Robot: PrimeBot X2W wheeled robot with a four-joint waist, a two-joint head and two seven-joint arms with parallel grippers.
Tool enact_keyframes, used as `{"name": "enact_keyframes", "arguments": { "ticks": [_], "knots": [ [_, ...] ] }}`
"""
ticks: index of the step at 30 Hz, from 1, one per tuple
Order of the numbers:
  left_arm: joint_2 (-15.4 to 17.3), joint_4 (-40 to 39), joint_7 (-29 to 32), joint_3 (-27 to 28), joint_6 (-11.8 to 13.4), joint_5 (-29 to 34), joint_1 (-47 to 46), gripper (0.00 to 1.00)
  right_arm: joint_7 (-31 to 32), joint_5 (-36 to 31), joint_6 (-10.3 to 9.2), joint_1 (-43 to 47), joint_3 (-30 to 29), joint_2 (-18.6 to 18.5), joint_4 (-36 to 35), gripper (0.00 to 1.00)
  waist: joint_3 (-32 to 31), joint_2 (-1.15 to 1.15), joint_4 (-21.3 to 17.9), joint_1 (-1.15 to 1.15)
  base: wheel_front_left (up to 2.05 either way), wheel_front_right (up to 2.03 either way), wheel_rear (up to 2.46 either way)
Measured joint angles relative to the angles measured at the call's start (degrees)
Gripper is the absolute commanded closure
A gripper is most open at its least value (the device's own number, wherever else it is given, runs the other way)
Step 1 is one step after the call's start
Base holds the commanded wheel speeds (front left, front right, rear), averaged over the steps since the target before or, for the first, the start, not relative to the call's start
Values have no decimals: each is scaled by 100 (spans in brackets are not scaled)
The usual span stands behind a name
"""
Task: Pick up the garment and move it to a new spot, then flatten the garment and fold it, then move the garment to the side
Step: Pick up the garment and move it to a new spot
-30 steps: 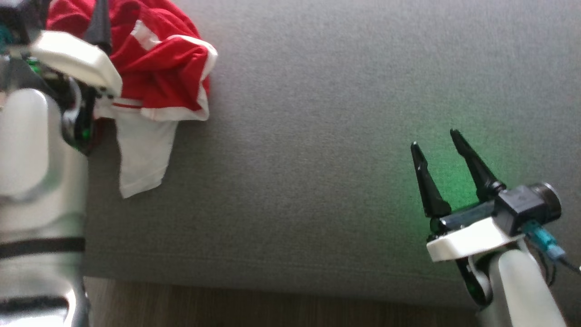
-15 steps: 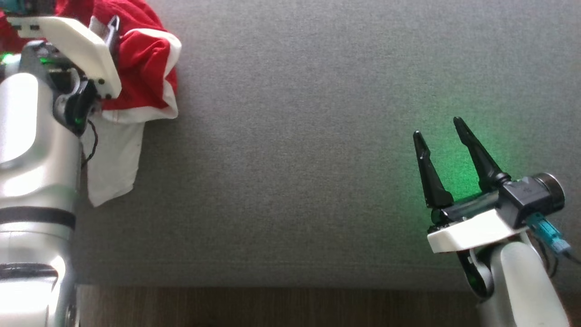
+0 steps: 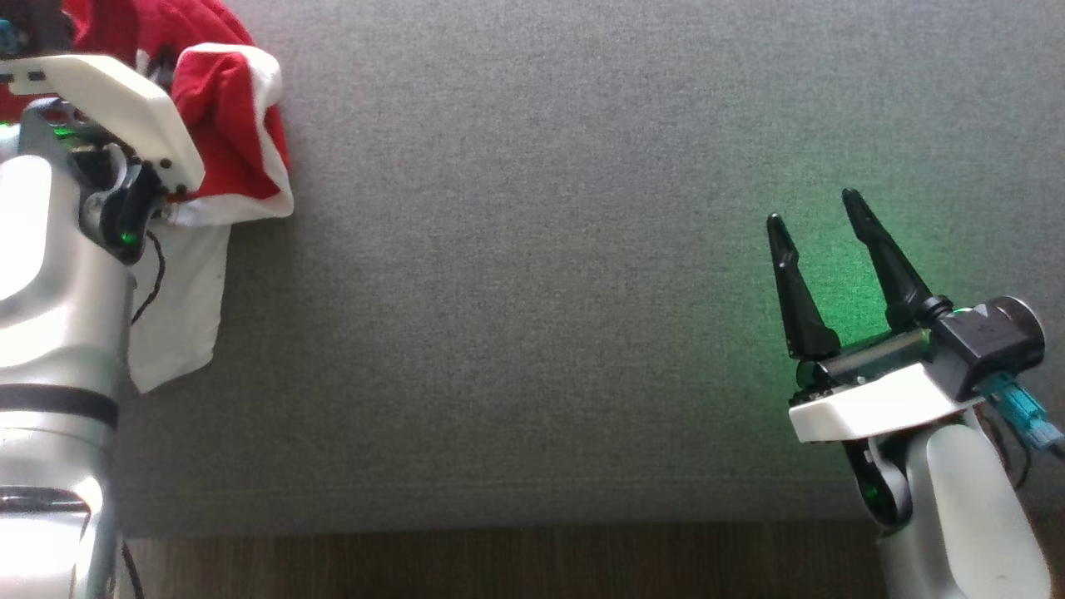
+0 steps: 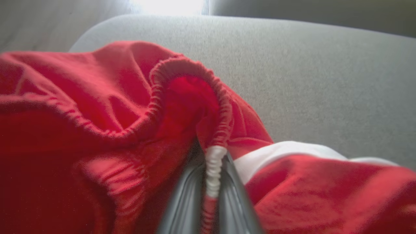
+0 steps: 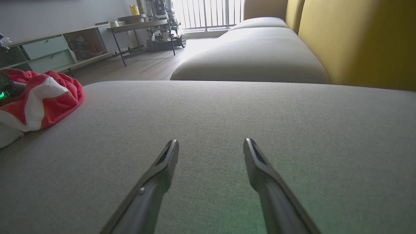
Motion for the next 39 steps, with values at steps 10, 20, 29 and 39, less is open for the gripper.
{"name": "enact_keyframes", "arguments": {
  "ticks": [10, 20, 29, 39],
  "knots": [
    [182, -492, -980, -352, 0, -469, -3, 100, 0, 90, 0, 12, 71, 0, 76, 0, -405, 0, 80, -1, 0, 0, 0],
    [207, -1812, -1062, -504, 0, -1193, -116, 100, 0, 343, 0, 63, 211, 0, 140, 0, -946, 0, -82, -1, 0, 0, 0],
    [-58, -3017, -299, -541, 153, -1623, -190, 100, 0, 724, 0, 150, 408, 0, 88, 0, -1183, 0, -861, -1, 0, 0, 0],
    [-461, -3406, -59, -1154, 304, -1511, -14, 100, 0, 1116, 0, 107, 458, 0, -119, 0, -1043, 0, -1923, -1, 0, 0, 0]
  ]
}}
